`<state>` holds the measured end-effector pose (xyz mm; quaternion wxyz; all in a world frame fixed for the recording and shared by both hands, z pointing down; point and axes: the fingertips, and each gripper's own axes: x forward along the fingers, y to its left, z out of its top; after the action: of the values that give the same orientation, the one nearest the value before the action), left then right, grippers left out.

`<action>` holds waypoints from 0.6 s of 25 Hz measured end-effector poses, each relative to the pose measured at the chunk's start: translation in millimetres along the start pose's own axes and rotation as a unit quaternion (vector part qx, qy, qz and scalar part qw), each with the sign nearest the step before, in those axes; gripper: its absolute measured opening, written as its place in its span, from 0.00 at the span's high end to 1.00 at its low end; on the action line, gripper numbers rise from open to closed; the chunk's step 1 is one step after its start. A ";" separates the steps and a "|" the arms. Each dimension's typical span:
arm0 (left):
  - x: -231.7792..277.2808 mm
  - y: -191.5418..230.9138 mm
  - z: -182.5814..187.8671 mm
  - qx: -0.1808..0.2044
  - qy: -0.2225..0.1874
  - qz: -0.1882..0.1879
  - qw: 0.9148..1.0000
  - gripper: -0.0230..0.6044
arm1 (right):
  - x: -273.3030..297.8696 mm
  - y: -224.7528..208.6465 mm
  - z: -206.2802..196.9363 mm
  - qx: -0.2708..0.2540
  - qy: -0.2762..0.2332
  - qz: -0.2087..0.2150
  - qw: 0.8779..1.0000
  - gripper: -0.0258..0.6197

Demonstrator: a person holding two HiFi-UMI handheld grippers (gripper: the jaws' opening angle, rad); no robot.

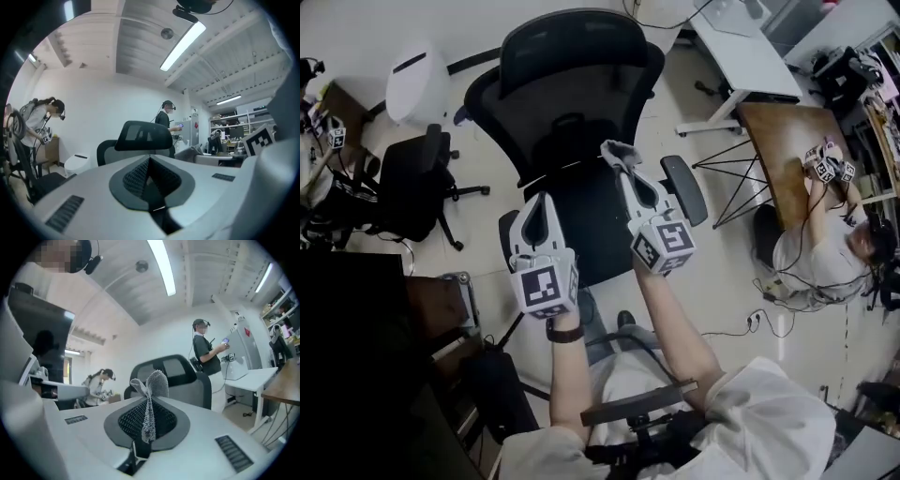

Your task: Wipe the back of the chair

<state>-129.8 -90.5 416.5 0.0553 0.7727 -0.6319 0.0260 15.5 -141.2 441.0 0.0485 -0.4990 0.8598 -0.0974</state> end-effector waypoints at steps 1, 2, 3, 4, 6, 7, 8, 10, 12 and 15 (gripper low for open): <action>-18.8 -20.7 11.4 0.009 -0.006 -0.001 1.000 0.94 | -26.8 3.8 21.1 -0.002 -0.018 0.011 1.000 0.93; -41.0 -41.6 18.8 0.016 -0.011 0.001 1.000 0.94 | -57.2 9.1 36.4 -0.006 -0.031 0.022 0.999 0.93; -66.0 -61.7 21.7 0.023 -0.015 0.004 1.000 0.94 | -89.4 16.2 45.9 -0.010 -0.039 0.033 0.999 0.93; -92.5 -80.7 21.3 0.030 -0.018 0.007 0.999 0.94 | -120.8 24.1 50.9 -0.012 -0.045 0.044 0.998 0.93; -143.6 -114.6 21.1 0.050 -0.025 0.012 0.998 0.94 | -175.4 39.2 59.9 -0.012 -0.057 0.063 0.996 0.93; -166.2 -128.4 25.2 0.064 -0.027 0.015 0.997 0.94 | -197.9 44.9 67.4 -0.012 -0.064 0.070 0.995 0.93; -186.4 -139.2 32.5 0.076 -0.029 0.020 0.997 0.94 | -217.6 49.3 76.4 -0.010 -0.069 0.076 0.995 0.93; -220.9 -150.8 50.1 0.080 -0.030 0.031 0.996 0.94 | -249.9 59.2 98.3 -0.008 -0.076 0.082 0.994 0.93; -249.6 -153.1 68.5 0.079 -0.031 0.043 0.995 0.94 | -272.8 72.9 121.6 -0.015 -0.082 0.086 0.993 0.93; -281.0 -150.6 90.2 0.089 -0.039 0.046 0.994 0.94 | -291.9 97.1 145.3 -0.032 -0.091 0.098 0.991 0.93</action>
<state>-41.2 201.8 288.1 -0.0399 0.7450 -0.6636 0.0545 104.5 141.7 274.2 0.1199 -0.4208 0.8990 -0.0188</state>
